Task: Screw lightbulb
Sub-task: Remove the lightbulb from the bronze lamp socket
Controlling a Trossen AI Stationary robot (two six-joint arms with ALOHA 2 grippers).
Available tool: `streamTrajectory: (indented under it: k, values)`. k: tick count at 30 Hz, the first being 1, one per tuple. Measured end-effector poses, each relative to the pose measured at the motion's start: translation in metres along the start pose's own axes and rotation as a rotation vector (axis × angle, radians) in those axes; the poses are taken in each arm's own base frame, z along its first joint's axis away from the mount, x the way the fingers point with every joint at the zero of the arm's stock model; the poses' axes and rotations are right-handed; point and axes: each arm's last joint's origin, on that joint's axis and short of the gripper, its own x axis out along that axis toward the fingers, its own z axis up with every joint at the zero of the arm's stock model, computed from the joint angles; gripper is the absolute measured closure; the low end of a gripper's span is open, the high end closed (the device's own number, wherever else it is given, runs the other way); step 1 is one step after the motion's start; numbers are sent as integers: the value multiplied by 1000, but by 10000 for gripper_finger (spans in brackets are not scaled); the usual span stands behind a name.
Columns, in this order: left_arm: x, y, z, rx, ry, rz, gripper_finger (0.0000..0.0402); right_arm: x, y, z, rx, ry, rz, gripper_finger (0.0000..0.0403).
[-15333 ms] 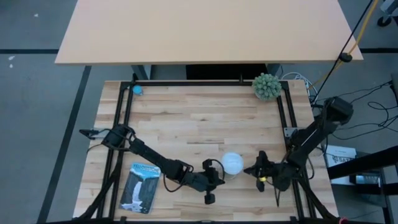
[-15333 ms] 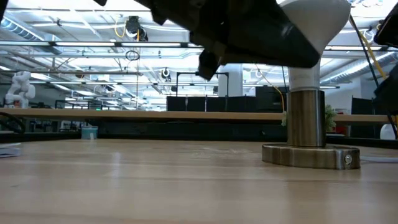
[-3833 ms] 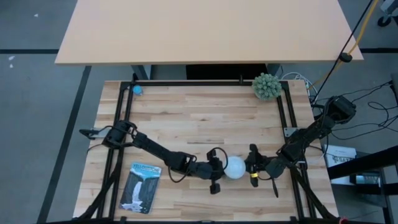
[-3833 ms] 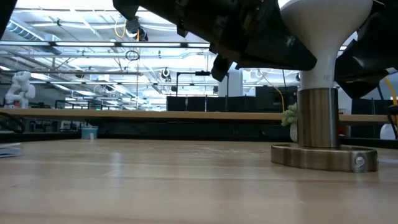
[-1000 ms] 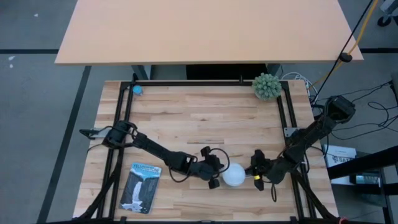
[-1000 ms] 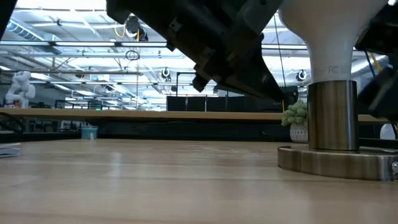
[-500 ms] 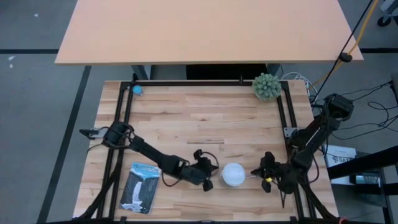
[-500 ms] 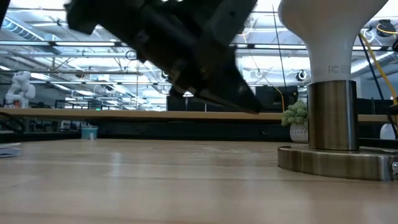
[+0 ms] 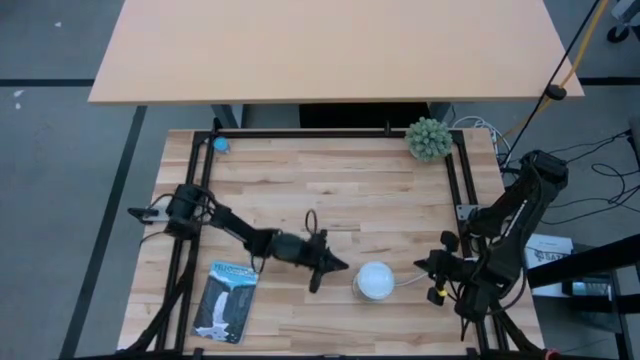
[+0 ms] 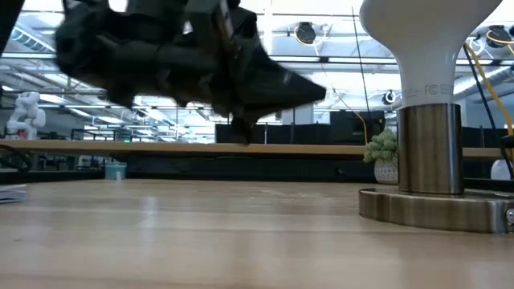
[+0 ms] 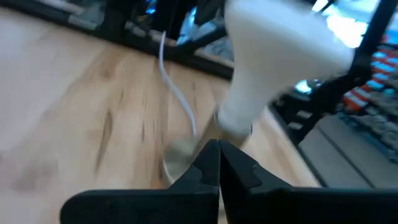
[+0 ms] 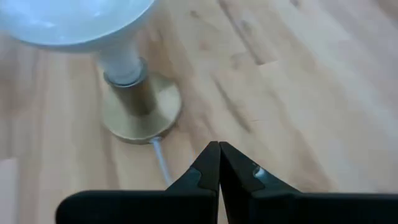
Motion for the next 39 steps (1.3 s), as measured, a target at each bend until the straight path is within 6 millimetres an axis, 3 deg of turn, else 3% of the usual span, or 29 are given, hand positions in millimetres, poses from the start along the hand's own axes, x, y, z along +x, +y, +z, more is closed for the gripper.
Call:
streamTrajectory:
  k: [4,8,12,15,28,39]
  values:
    - [-5,22,30,44,-15,-28,401,-2,-3,6,-10,4,-39,403]
    - [-23,38,68,172,-9,107,401,-1,-3,8,10,3,-46,403]
    - [-49,39,100,268,32,252,401,1,-4,9,34,-4,-50,403]
    - [-61,29,111,282,43,255,401,3,-3,12,49,-8,-51,403]
    - [-59,-46,77,345,78,235,401,18,13,11,86,-107,-53,403]
    - [-54,-56,61,240,128,147,401,48,41,-13,105,-2,-36,403]
